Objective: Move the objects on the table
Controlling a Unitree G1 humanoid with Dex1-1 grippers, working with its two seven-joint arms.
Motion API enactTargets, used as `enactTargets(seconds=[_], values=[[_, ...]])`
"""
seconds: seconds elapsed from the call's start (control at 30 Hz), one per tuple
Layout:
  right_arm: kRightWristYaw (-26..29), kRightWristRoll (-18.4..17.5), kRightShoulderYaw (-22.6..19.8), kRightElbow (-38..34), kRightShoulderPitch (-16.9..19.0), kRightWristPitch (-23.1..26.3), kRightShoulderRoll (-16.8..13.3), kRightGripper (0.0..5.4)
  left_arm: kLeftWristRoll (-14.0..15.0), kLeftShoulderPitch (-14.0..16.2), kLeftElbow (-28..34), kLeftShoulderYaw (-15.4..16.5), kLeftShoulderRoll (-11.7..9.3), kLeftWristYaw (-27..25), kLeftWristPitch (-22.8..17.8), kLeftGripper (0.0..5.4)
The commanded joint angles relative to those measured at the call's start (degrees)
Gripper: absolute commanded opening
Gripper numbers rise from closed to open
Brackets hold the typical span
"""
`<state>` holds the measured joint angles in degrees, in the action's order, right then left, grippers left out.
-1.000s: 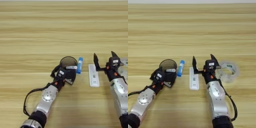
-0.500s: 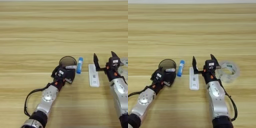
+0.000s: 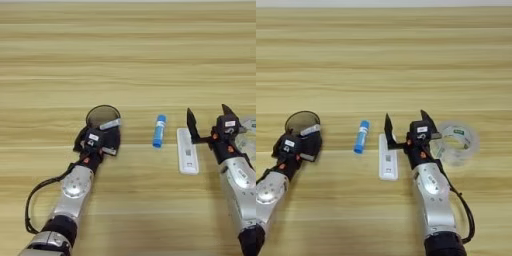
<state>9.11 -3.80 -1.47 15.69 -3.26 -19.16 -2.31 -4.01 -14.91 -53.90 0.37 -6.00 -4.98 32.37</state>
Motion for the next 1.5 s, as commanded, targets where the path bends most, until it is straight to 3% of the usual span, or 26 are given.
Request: enactTargets(seconds=[0.03, 0.1, 0.13, 0.27, 0.73, 1.13, 1.5], values=[[-0.44, 0.28, 0.12, 1.02, -1.18, 0.07, 0.26, 5.40, 0.15, -3.21, -5.26, 0.88, -0.73, 0.80, -0.76, 4.62], [-0.50, 0.36, 0.14, 1.30, -1.34, -0.07, 0.31, 5.40, -0.03, -4.16, -6.73, 0.97, -0.86, 0.62, -0.46, 4.62], [-0.51, 0.39, 0.14, 1.34, -1.34, -0.12, 0.33, 5.40, -0.12, -4.28, -7.16, 0.87, -0.77, 0.37, -0.22, 4.98], [-0.49, 0.44, 0.13, 1.43, -1.36, -0.18, 0.32, 5.40, -0.28, -4.34, -8.26, 0.48, -0.25, -0.46, 0.46, 5.38], [-0.45, 0.50, 0.13, 0.66, -0.74, -0.01, 0.16, 5.40, 0.03, -1.84, -4.47, 0.64, -0.19, 0.48, 0.89, 5.38], [-1.41, 1.81, -0.05, 0.95, -0.71, -0.04, -0.53, 5.40, 0.00, 7.39, 7.21, 0.00, 0.09, 0.82, -1.03, 5.38], [-6.56, 9.31, 0.52, 4.92, -1.75, 0.60, -3.30, 5.40, -1.28, 17.16, 20.73, -3.24, 1.06, -0.01, -5.35, 5.38]])
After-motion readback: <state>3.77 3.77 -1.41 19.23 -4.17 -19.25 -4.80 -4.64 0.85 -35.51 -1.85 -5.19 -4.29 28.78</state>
